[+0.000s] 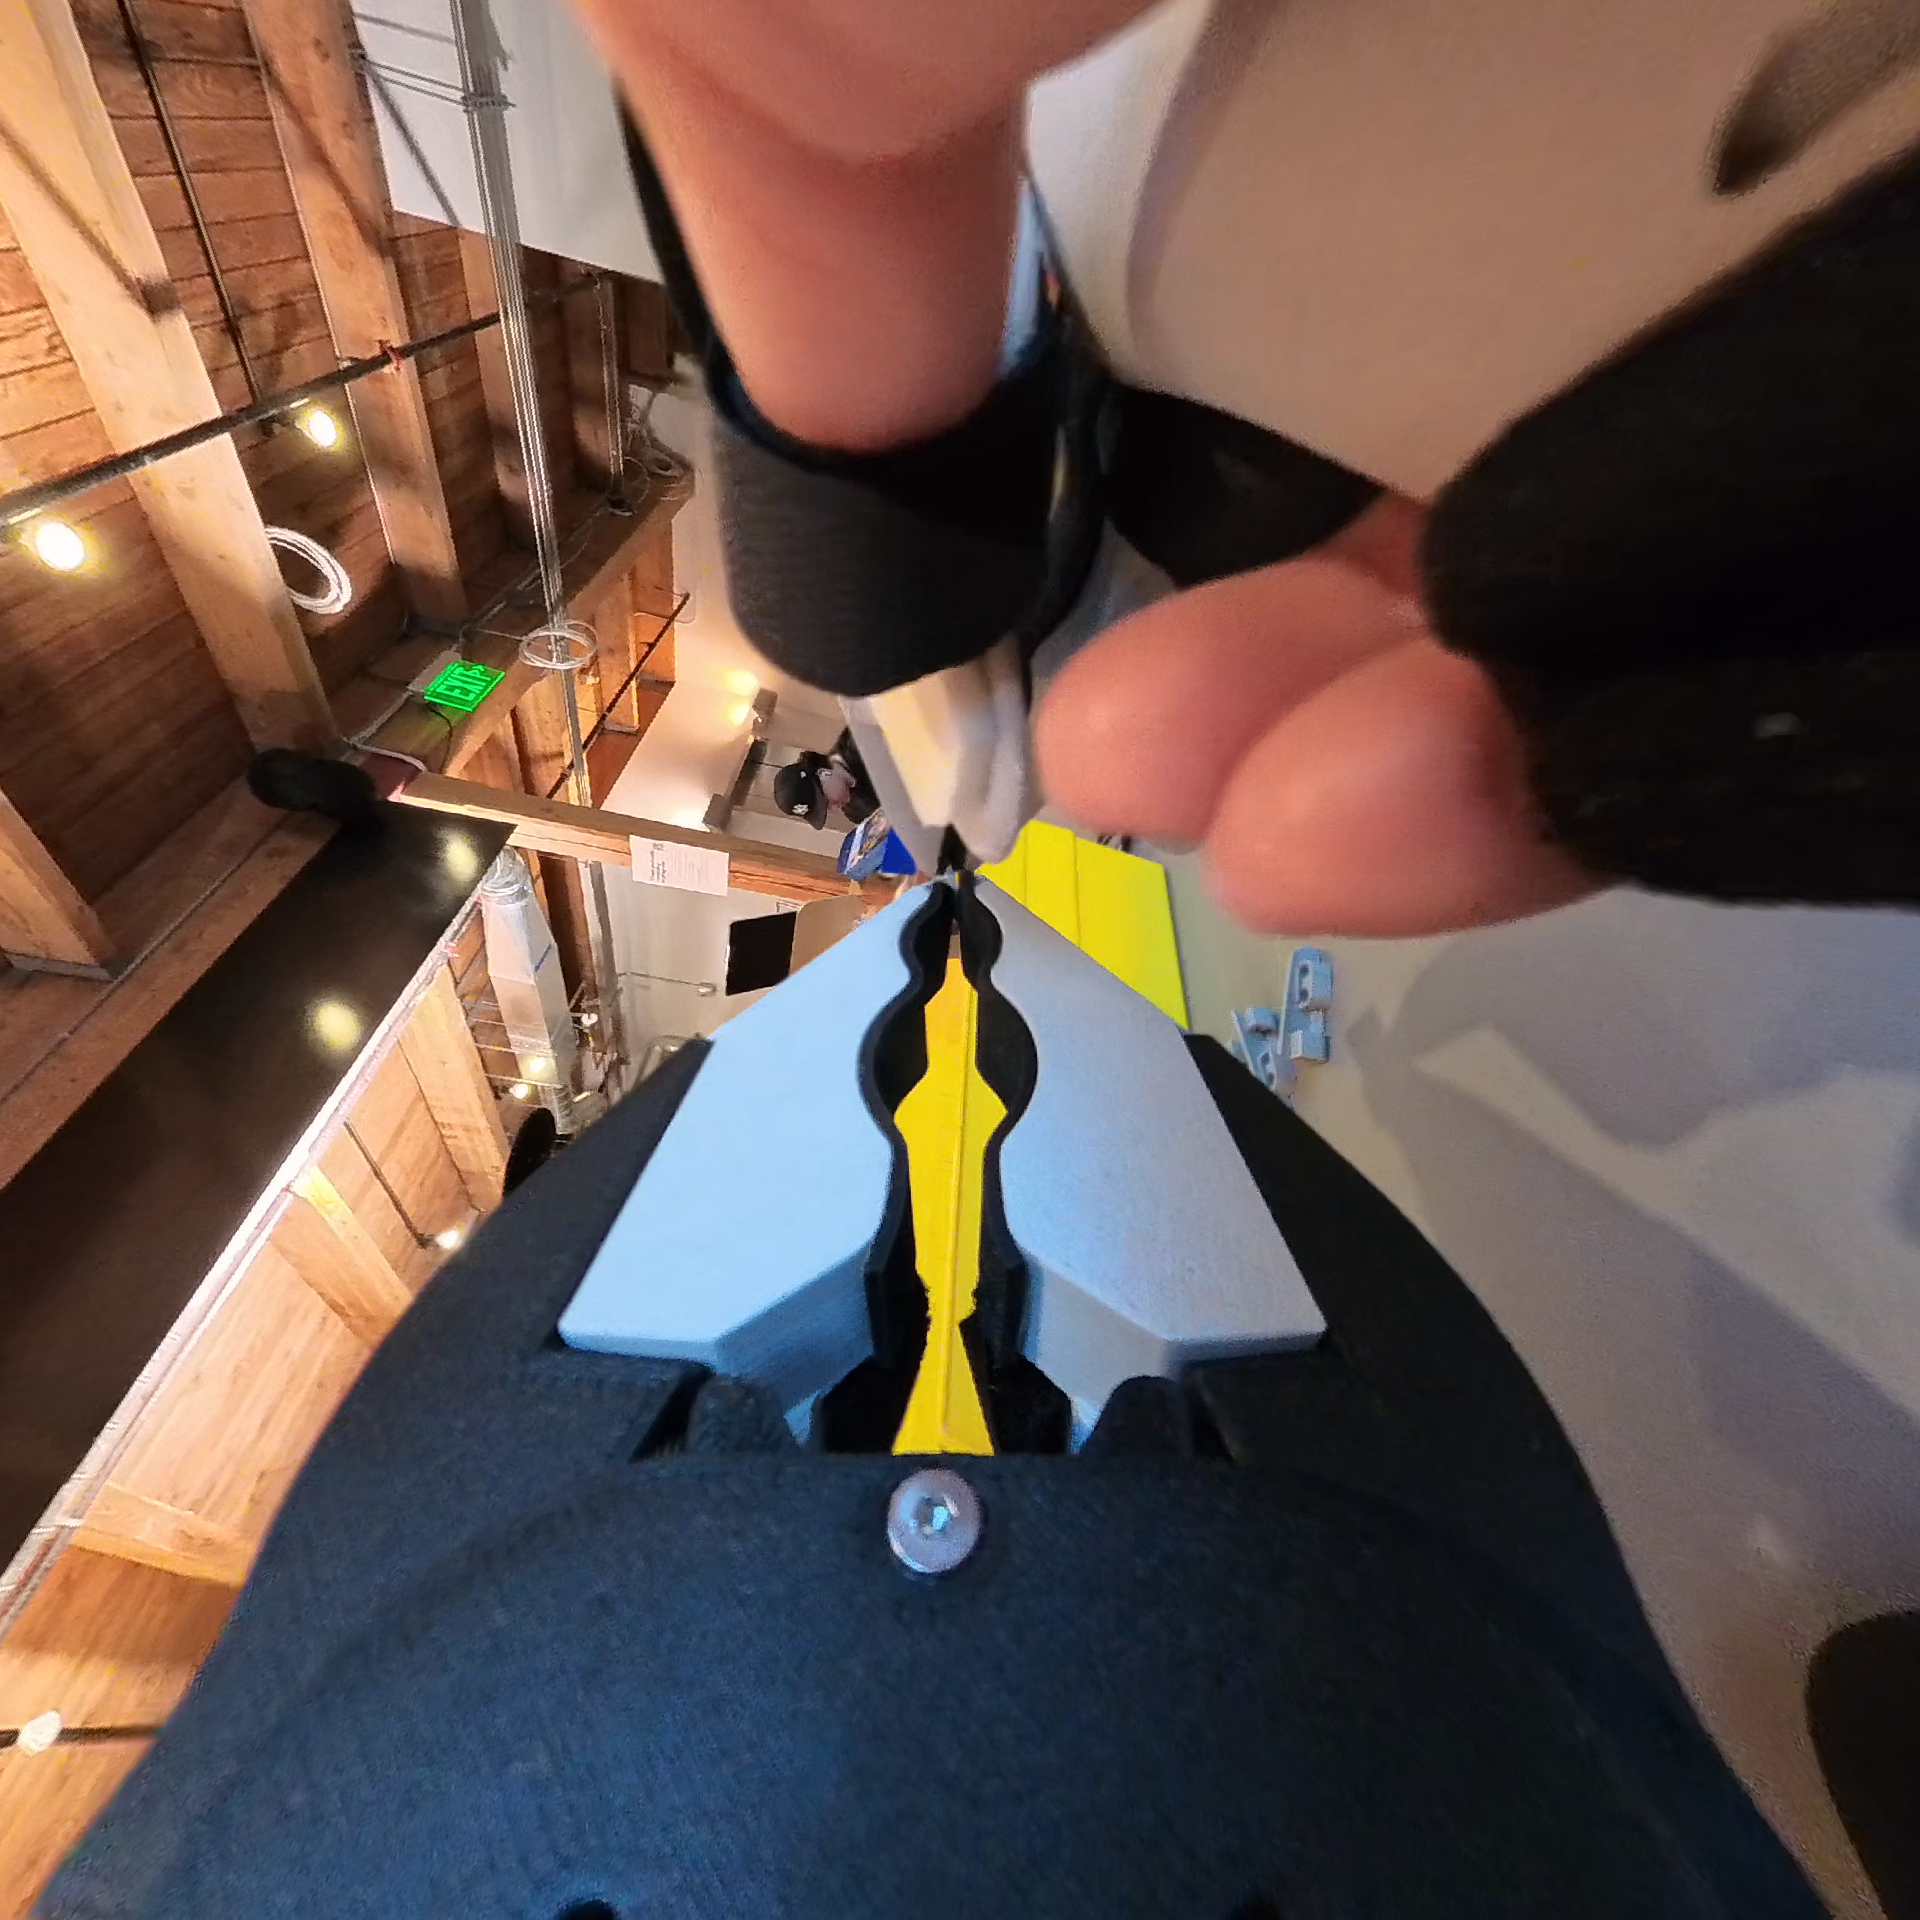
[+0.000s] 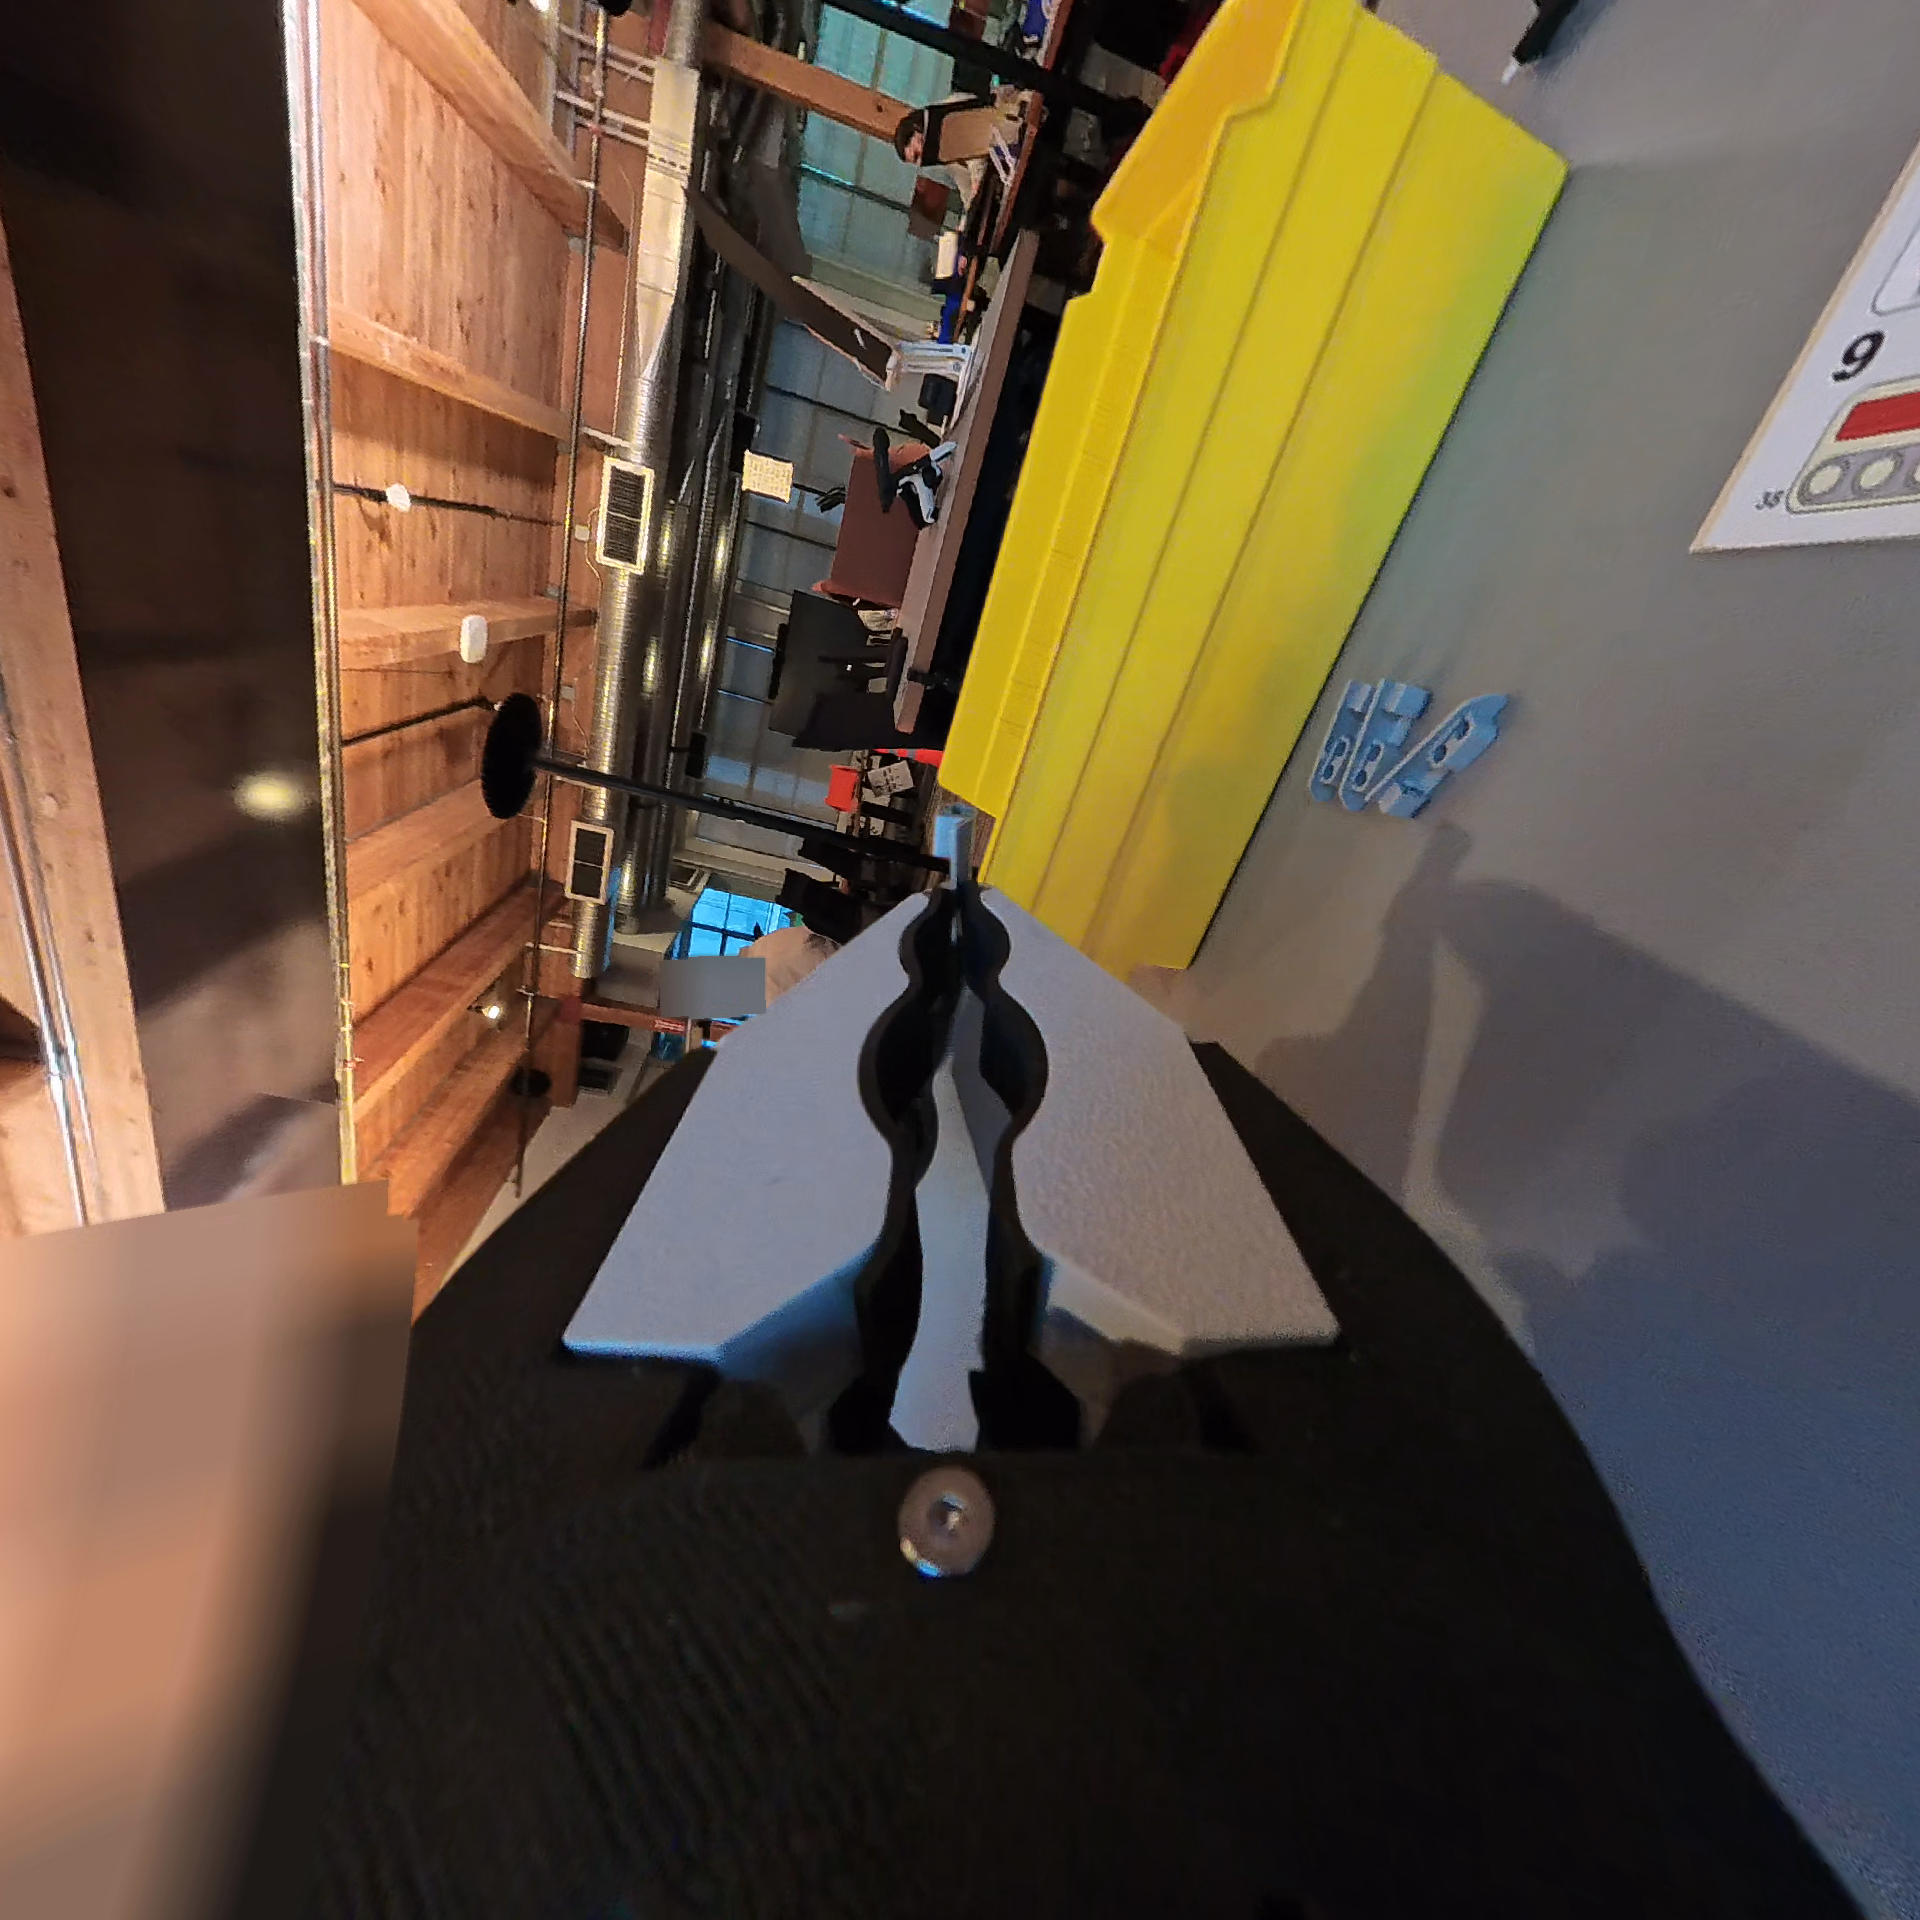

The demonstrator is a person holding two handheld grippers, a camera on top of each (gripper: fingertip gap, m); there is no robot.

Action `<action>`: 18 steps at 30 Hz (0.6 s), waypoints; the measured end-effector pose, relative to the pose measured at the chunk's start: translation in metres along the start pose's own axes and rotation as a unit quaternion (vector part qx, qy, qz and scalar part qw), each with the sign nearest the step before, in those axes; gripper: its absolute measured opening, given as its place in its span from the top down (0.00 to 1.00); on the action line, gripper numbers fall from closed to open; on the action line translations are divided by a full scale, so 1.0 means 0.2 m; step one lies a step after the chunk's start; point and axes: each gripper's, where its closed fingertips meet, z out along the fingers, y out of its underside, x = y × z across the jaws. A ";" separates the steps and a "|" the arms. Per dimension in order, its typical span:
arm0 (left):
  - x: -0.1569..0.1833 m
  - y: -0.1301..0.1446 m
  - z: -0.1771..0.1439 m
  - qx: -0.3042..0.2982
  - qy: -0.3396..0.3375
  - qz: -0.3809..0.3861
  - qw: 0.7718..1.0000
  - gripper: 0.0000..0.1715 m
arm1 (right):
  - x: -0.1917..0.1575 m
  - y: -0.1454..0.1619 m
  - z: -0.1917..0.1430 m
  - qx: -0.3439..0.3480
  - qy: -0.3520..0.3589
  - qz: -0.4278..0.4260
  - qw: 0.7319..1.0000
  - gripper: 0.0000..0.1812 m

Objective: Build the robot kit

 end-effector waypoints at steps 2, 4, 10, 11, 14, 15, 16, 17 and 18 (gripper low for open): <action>0.02 0.01 0.01 -0.008 -0.001 0.014 1.000 1.00 | 0.02 0.00 0.01 -0.007 0.009 0.007 1.000 1.00; 0.00 -0.01 0.00 0.003 -0.020 0.006 1.000 0.95 | 0.04 -0.01 0.03 -0.018 0.021 0.007 1.000 1.00; -0.09 0.00 -0.09 0.034 -0.002 -0.159 0.987 0.79 | 0.03 -0.14 0.07 -0.047 0.063 -0.079 0.994 1.00; -0.11 0.05 -0.11 0.028 0.014 -0.216 0.976 0.77 | 0.00 -0.20 0.07 -0.053 0.066 -0.111 0.990 1.00; -0.20 0.20 -0.16 0.026 0.060 -0.394 0.917 0.71 | -0.12 -0.41 0.13 -0.098 0.075 -0.275 0.953 1.00; -0.25 0.25 -0.19 0.034 0.063 -0.447 0.892 0.70 | -0.14 -0.45 0.16 -0.138 0.092 -0.347 0.923 1.00; -0.31 0.30 -0.22 0.048 0.065 -0.494 0.866 0.70 | -0.13 -0.47 0.19 -0.192 0.107 -0.426 0.878 1.00; -0.38 0.35 -0.25 0.064 0.064 -0.534 0.841 0.69 | -0.11 -0.50 0.20 -0.241 0.133 -0.503 0.819 1.00; -0.44 0.40 -0.29 0.080 0.058 -0.567 0.818 0.69 | -0.07 -0.50 0.22 -0.285 0.146 -0.584 0.746 1.00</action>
